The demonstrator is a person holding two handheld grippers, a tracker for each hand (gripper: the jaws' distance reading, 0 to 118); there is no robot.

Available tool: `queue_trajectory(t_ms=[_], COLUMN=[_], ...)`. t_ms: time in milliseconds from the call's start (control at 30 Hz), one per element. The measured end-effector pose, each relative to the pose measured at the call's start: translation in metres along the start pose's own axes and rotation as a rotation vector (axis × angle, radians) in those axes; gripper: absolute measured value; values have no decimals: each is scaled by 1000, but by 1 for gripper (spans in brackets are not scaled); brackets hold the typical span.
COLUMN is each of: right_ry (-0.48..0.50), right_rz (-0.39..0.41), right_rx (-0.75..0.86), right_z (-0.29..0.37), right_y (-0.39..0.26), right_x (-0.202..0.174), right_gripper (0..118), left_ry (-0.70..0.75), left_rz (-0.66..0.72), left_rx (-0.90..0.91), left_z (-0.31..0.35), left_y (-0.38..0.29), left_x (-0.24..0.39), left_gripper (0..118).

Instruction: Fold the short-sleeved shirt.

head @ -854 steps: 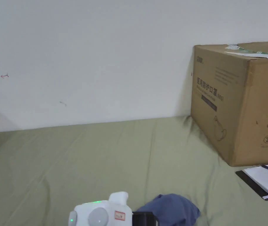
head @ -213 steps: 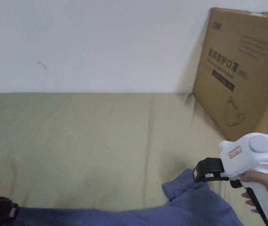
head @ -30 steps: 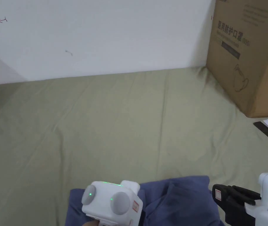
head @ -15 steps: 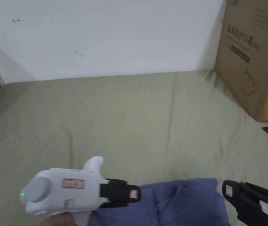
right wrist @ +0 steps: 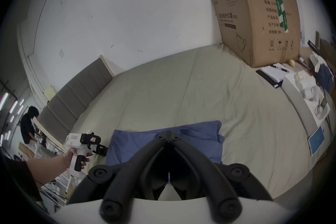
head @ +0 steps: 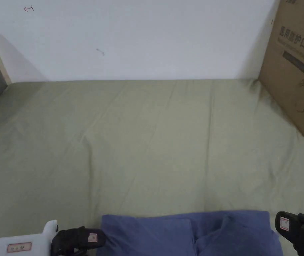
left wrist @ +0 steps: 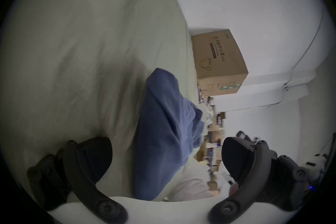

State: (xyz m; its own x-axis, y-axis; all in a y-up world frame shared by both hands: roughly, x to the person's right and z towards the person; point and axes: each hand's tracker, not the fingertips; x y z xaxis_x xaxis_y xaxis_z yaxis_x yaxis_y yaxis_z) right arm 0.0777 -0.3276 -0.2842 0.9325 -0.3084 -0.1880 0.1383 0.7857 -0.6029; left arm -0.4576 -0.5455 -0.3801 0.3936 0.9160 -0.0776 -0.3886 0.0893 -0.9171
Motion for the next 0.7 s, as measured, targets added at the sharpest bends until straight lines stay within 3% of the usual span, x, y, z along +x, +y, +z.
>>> queue_trajectory(t_ms=[67, 167, 267, 300, 333, 367, 400, 433, 467, 567, 633, 700], right_ry=[-4, 7, 31, 32, 34, 37, 39, 39, 38, 44, 55, 60], right_rz=[13, -17, -43, -40, -31, -21, -10, 1, 7, 3, -5, -9], right_rx=[-4, -37, -69, -75, -80, -81, -83, -90, -97, -99, -83, -57], right_z=[-4, -15, -24, -25, -25, -23, -22, -22, -20, -13, -8, -1], right_y=[-1, -5, -11, -11, -13, -14, -15, -15, -15, -10, -6, -4], right_x=[-6, -11, -16, -18, -20, -22, -22, -23, -23, -20, -16, -12], right_gripper=[0, 0, 0, 0, 0, 0, 0, 0, 0, 0, 0, 0], left_ry=[-214, -326, -209, -162, -73, 142, 219, -23, 13, 242, 386, 646], left_rz=[77, 205, -19, -43, -27, -11, 8, 65, 31, -217, -304, -362], left_rx=[-26, -77, -90, -63, -14, 4, 7, 30, 20, -24, -13, 25], left_z=[-11, -56, -81, -82, -83, -83, -82, -76, -73, -61, -46, -29], left_y=[2, -5, -9, -11, -11, -12, -17, -20, -20, -22, -22, -26], left_x=[-1, 3, 21, 24, 22, 14, 7, 12, 21, 60, 92, 124], left_gripper=[118, 118, 114, 90, 40, 8, 8, 8, 8, 8, 8, 8])
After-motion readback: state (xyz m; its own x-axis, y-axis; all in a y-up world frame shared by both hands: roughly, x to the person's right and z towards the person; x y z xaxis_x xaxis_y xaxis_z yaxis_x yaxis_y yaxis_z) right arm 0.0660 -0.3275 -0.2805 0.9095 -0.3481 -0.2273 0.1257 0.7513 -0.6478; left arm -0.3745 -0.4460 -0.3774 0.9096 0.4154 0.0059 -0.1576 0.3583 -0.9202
